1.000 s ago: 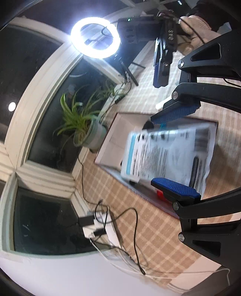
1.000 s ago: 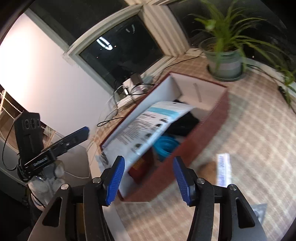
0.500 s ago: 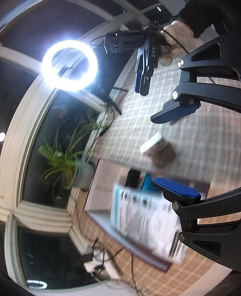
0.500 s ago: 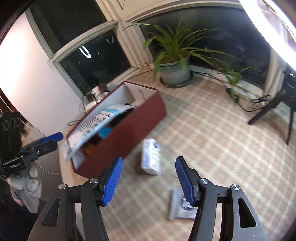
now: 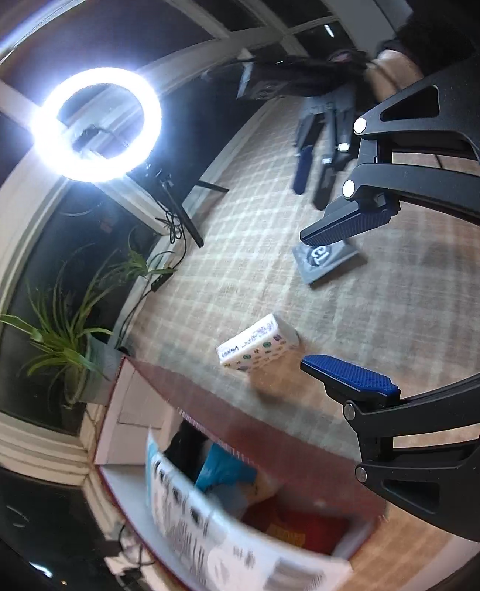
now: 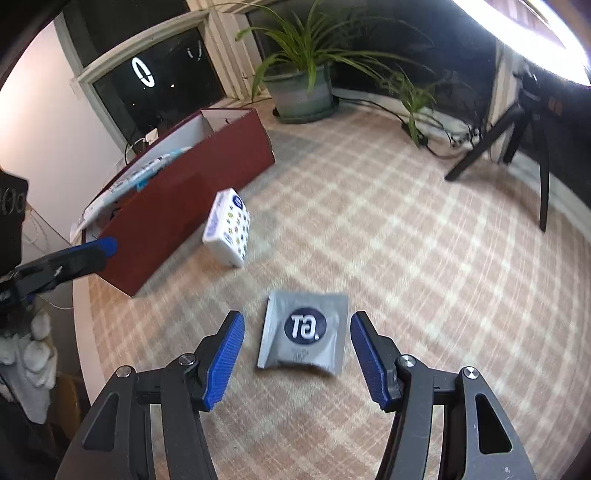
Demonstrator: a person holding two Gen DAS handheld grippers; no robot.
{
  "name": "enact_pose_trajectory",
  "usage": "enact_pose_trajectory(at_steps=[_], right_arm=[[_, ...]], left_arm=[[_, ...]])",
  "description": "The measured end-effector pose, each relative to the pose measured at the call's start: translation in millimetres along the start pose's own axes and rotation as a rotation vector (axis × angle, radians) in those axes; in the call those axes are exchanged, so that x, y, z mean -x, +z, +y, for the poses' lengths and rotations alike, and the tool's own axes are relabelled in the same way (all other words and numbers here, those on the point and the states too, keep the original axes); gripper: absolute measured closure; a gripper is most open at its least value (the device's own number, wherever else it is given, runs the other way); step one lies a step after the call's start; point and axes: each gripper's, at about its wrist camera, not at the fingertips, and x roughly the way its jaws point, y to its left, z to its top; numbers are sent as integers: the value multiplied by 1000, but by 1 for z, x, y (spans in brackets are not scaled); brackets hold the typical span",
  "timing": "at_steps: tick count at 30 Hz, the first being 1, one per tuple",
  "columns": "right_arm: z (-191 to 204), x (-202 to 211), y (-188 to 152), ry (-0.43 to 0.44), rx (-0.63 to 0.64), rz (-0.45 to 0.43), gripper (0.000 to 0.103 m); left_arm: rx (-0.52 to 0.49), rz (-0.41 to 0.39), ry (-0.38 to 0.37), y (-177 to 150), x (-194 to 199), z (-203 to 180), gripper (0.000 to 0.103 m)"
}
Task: Organize soft objects
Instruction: 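Move both tools back to the tissue pack and tea sachet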
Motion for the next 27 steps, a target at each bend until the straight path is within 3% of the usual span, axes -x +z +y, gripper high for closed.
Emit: enact_pose_trajectory(at_steps=[5,9,23,27], right_arm=[[-7,-4,-16,7,-36,5,47],[-15,-3,-23,9,-63,3,47],[-24,-11,-28,13,-111,14,47],[-22,-14,-28,1,-108,9,47]], left_arm=[[-44,15,83,8,-35,-7,43],[-30,51,103,12,-60,-2,43],[-46,73,37,30,-102,-19,43],[-64,64,87,29,-103,-19,43]])
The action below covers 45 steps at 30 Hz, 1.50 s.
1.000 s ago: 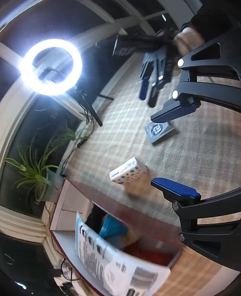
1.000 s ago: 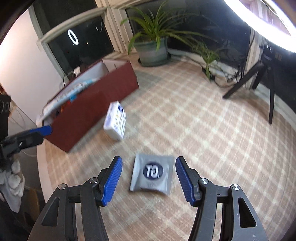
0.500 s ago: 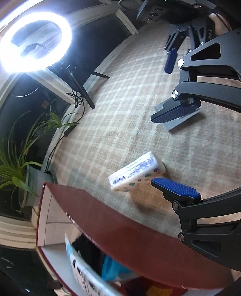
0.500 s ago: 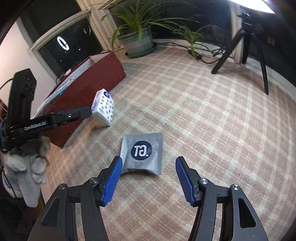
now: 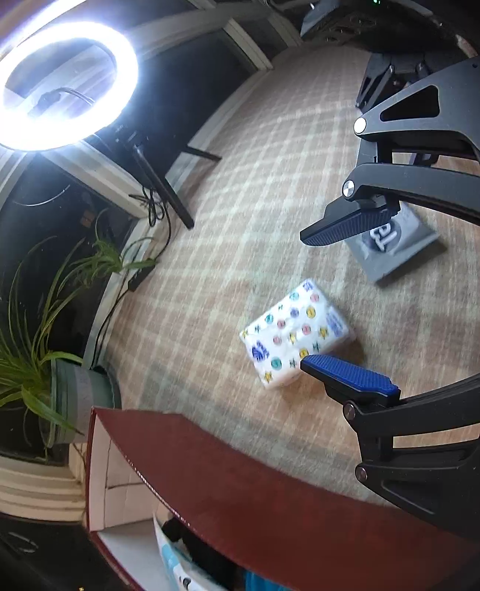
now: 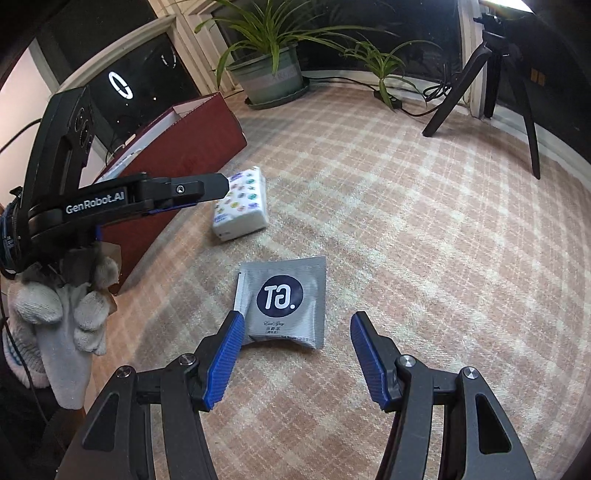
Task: Organize soft objects
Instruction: 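Move both tools back to the tissue pack and tea sachet, then close the left tool on the Vinda tissue pack while the right tool grips the grey TG sachet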
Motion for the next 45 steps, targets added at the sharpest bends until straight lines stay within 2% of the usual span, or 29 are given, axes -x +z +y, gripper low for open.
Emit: enact_pose_trajectory(at_steps=[2,6,14,16,21,29,32,38,42,45], right_arm=[[2,-1,-1,-7,1,-8,45],[9,-8,-6,-22,16,-17,34],[37,-25,-12,-107,106,-32,33],[44,-30,-14,-135,144,-36,26],[53,-38,-19,-204,197,-62,24],[38,-51,-10,-291,185,-62,24],[23,-48,-6,-295,165,-75,24],[-4,-49,4,-249,120,-55,24],[-10,-51,9,-243,120,-53,24],[-13,-54,14,-245,133,-47,24]], left_arm=[[9,10,5,-3,-2,2,42],[4,20,31,-4,-6,3,42],[11,21,28,-4,-8,3,42],[0,24,31,-4,-11,0,40],[24,23,44,-2,-16,2,40],[29,31,65,1,-22,1,40],[43,35,82,4,-28,-1,40],[39,50,166,10,-44,-7,37],[40,59,197,12,-53,-9,37],[16,69,254,13,-62,-9,37]])
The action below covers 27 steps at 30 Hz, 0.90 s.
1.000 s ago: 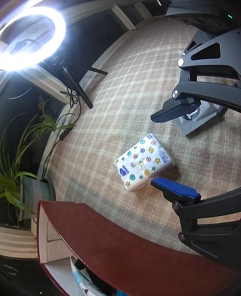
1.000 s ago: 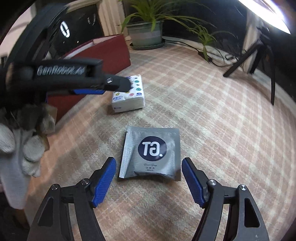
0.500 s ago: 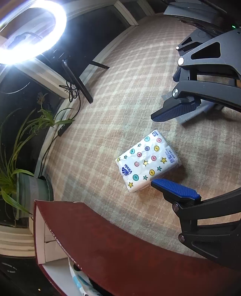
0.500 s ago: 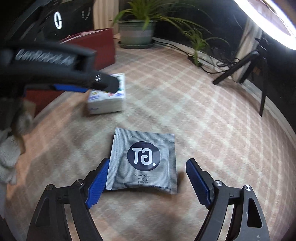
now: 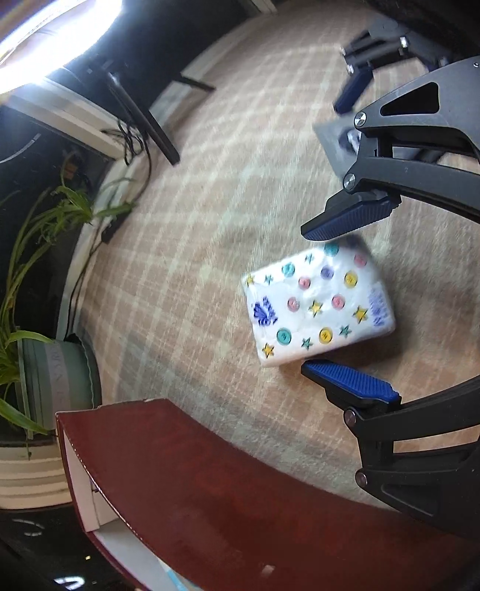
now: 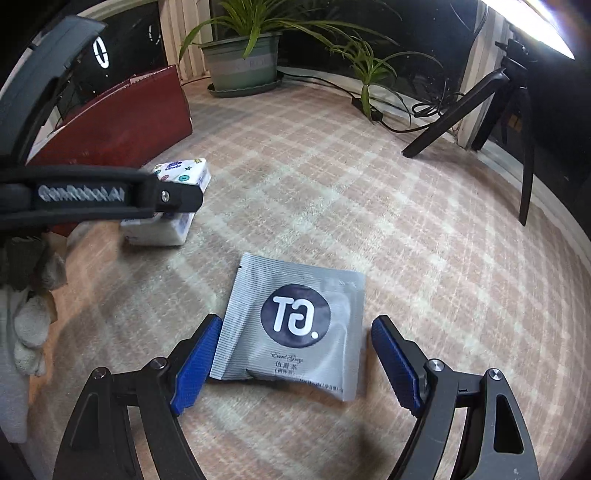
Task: Organize soft objects
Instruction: 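Close the left tool on the Vinda tissue pack while the right tool grips the grey TG sachet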
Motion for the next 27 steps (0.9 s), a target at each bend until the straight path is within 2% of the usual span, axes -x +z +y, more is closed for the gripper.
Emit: enact_pose_trajectory(at_steps=[7,13,18,20,23,27], right_arm=[[-12,-4,4,9,-2,-4,21],[-20,-3,6,50,-26,-3,20],[-17,-1,2,37,-14,3,21],[-16,-1,1,35,-5,5,22],[-15,0,1,32,11,15,32],[-14,3,-1,46,34,26,35]], left_arm=[[-20,-17,31,-2,-4,2,37],[-26,-40,37,-5,-2,3,37],[-21,-53,36,-7,2,6,42],[-20,-52,33,-6,2,7,43],[-27,-54,33,-7,3,7,44],[-43,-63,44,-8,3,6,44]])
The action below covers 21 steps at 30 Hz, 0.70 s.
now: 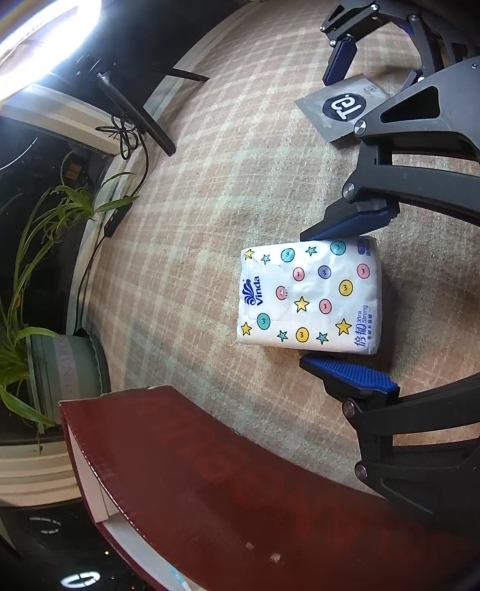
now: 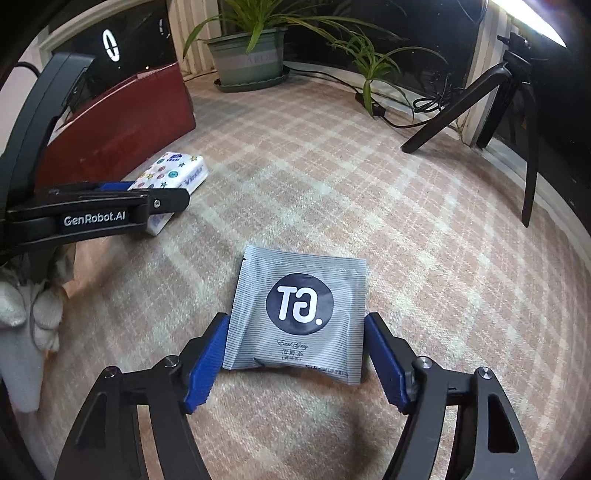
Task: Organize soft objects
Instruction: 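Close the left tool on the Vinda tissue pack while the right tool grips the grey TG sachet, then lift the tissue pack in the left tool and sachet in the right tool over the box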
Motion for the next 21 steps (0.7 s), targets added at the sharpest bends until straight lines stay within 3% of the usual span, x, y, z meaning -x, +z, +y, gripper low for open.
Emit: enact_pose_trajectory(at_steps=[5,9,14,21], right_arm=[[-1,-1,1,-5,9,-1,39],[1,-2,6,2,0,3,46],[4,-2,5,3,15,9,44],[9,-2,7,1,28,-5,52]], left_arm=[[-26,-18,24,-2,-2,-3,45],[-17,-12,5,-2,2,3,50],[-21,-15,10,-1,0,0,50],[4,-18,-18,-3,4,5,51]])
